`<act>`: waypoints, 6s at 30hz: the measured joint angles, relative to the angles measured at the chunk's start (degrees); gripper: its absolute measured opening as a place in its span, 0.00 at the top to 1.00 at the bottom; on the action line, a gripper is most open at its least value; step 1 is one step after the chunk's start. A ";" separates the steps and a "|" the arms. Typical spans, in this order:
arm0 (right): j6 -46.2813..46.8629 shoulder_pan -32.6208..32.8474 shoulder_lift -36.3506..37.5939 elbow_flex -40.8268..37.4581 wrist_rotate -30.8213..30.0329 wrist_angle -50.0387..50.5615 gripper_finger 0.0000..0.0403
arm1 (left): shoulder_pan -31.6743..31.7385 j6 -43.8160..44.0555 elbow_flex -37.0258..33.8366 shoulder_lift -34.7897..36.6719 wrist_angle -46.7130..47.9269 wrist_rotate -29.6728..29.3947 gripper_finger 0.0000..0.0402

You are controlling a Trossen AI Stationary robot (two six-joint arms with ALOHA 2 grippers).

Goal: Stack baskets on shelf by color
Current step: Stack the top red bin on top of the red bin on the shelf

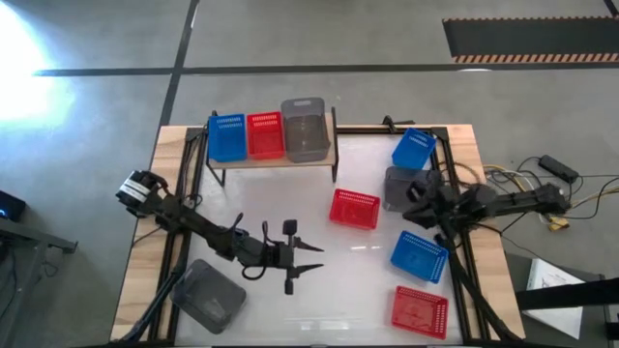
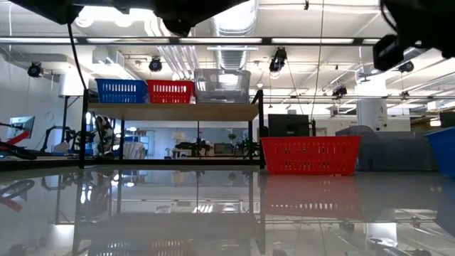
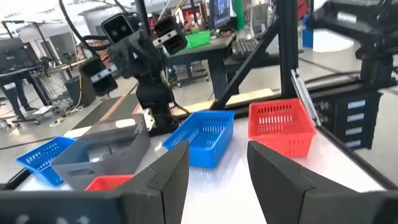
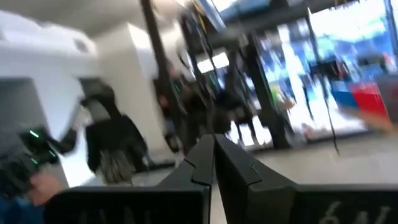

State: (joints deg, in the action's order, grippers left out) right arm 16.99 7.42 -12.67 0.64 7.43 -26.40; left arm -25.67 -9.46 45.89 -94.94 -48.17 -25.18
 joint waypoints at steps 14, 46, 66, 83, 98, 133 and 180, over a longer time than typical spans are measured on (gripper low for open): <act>-13.50 5.68 -40.10 32.14 -1.47 41.53 0.98 | -0.72 0.16 -0.44 0.55 5.89 -5.72 0.63; -51.50 5.87 -82.82 67.28 -20.82 84.59 0.95 | -2.00 3.13 0.13 1.19 9.35 -8.12 0.63; -28.94 4.86 -104.40 97.62 -10.44 64.57 0.97 | -20.43 2.61 2.29 10.66 18.90 -47.56 0.63; -32.34 2.88 -108.75 115.93 -8.49 69.09 0.70 | -28.81 3.18 2.06 11.44 18.81 -61.25 0.63; -11.52 11.66 -77.88 60.59 -13.02 35.81 0.81 | -24.47 6.25 -0.96 8.27 18.73 -42.85 0.63; -0.13 21.97 -63.56 27.15 -35.92 6.38 0.88 | 3.66 46.65 24.61 -8.00 90.91 7.96 0.52; -2.56 21.96 -68.65 29.86 -35.89 3.35 0.88 | 39.91 -2.05 38.12 18.40 104.36 0.33 1.00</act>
State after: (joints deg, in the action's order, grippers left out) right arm 14.43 29.39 -81.32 30.50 -28.46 -23.05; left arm 14.24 -11.50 84.01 -76.54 56.19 -24.86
